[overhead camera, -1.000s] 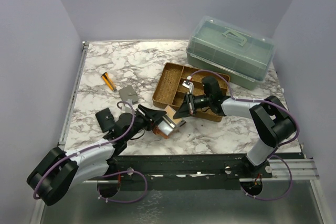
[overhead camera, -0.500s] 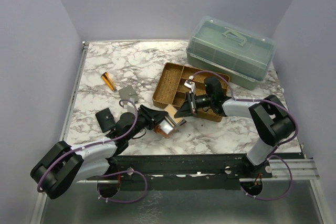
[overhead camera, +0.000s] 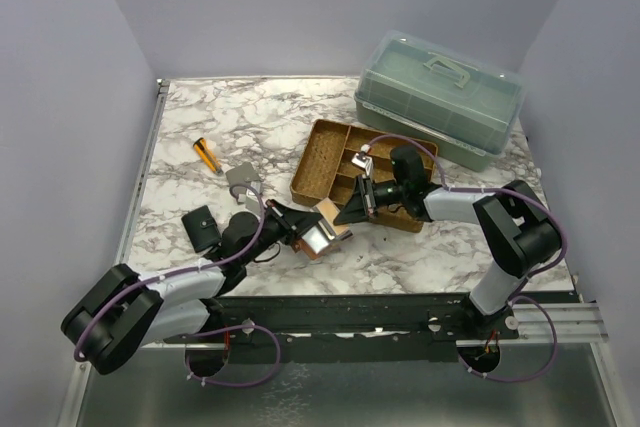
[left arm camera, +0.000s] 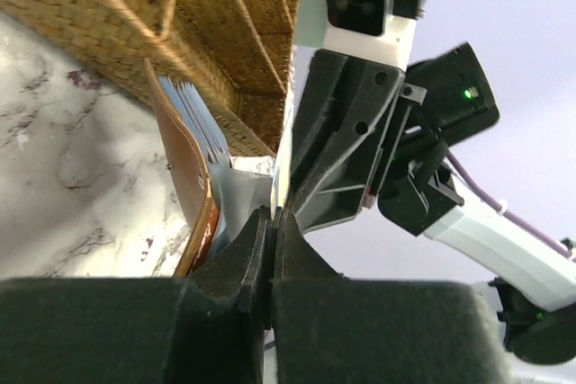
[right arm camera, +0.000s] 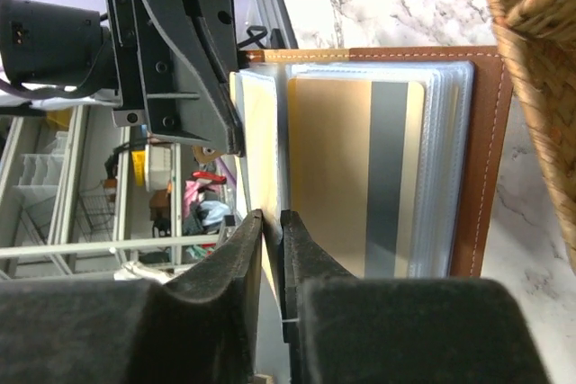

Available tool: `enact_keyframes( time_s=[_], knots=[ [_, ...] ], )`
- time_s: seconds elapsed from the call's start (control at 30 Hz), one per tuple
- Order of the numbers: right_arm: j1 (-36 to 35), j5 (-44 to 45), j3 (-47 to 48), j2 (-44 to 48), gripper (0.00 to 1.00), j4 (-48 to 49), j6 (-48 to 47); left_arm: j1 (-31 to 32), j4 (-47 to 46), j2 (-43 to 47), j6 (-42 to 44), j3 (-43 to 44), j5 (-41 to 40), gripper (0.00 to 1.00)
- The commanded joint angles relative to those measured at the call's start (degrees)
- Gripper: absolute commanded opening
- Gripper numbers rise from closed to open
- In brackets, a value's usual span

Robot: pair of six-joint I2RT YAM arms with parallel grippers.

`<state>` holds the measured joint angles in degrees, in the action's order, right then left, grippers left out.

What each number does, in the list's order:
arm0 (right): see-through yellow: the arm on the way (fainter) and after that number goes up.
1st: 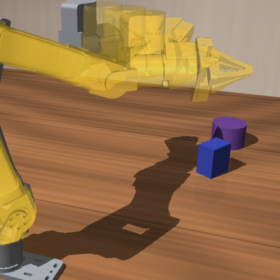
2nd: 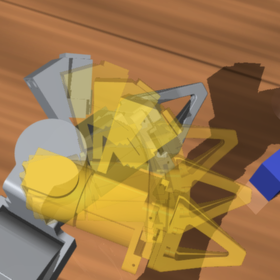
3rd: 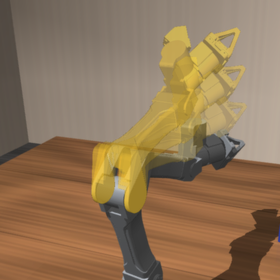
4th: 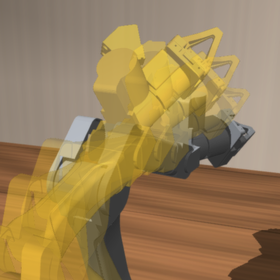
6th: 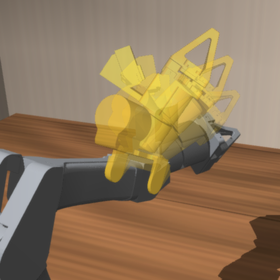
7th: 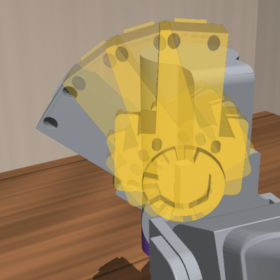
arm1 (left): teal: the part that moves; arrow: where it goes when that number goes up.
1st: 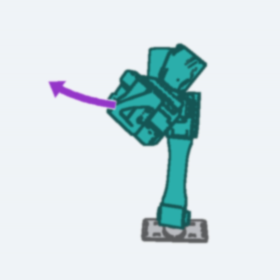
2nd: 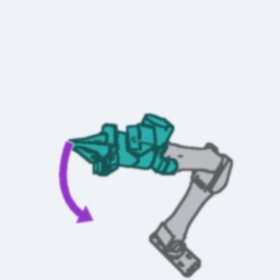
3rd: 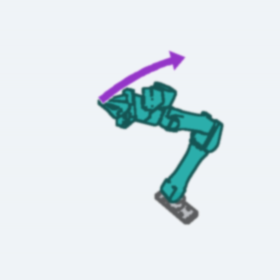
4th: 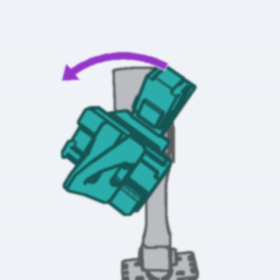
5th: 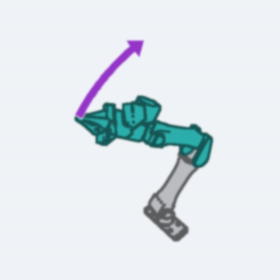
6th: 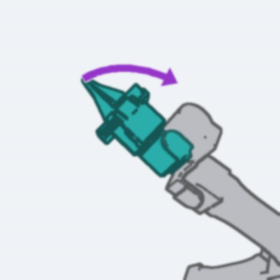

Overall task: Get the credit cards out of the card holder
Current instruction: Pick up the card holder from the corner of the board.

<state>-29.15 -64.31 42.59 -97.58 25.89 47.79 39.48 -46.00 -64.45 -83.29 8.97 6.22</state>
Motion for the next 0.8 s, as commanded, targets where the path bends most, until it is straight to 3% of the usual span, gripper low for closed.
enact_keyframes(
  time_s=[0.0,0.1,0.2,0.33,0.43,0.57,0.77],
  knots=[
    [-0.71,-3.90,2.28,1.87,0.24,-2.92,-8.48,-0.02,-4.80,5.79,4.54,0.31,5.96,0.00],
    [0.68,-7.51,2.82,4.15,0.46,-3.60,-14.29,-1.47,2.05,10.65,9.26,0.55,10.33,0.00],
    [2.23,-13.94,3.24,5.65,0.61,-3.87,-18.80,-3.13,10.90,15.30,14.20,1.99,14.17,0.00],
    [3.05,-19.60,3.49,6.57,0.67,-1.52,-20.37,-5.89,20.81,18.88,19.64,4.29,18.97,0.00],
    [4.56,-19.70,4.86,7.08,0.73,-7.62,-26.21,-8.08,25.09,20.20,23.10,6.10,23.02,0.00],
    [4.80,-14.70,5.62,6.49,0.82,-16.28,-32.95,-9.24,25.65,21.10,27.22,7.98,27.74,0.00],
    [4.78,-14.38,5.60,4.43,0.83,-15.66,-31.77,-9.25,23.44,20.53,31.10,11.02,32.90,0.00]
  ],
)
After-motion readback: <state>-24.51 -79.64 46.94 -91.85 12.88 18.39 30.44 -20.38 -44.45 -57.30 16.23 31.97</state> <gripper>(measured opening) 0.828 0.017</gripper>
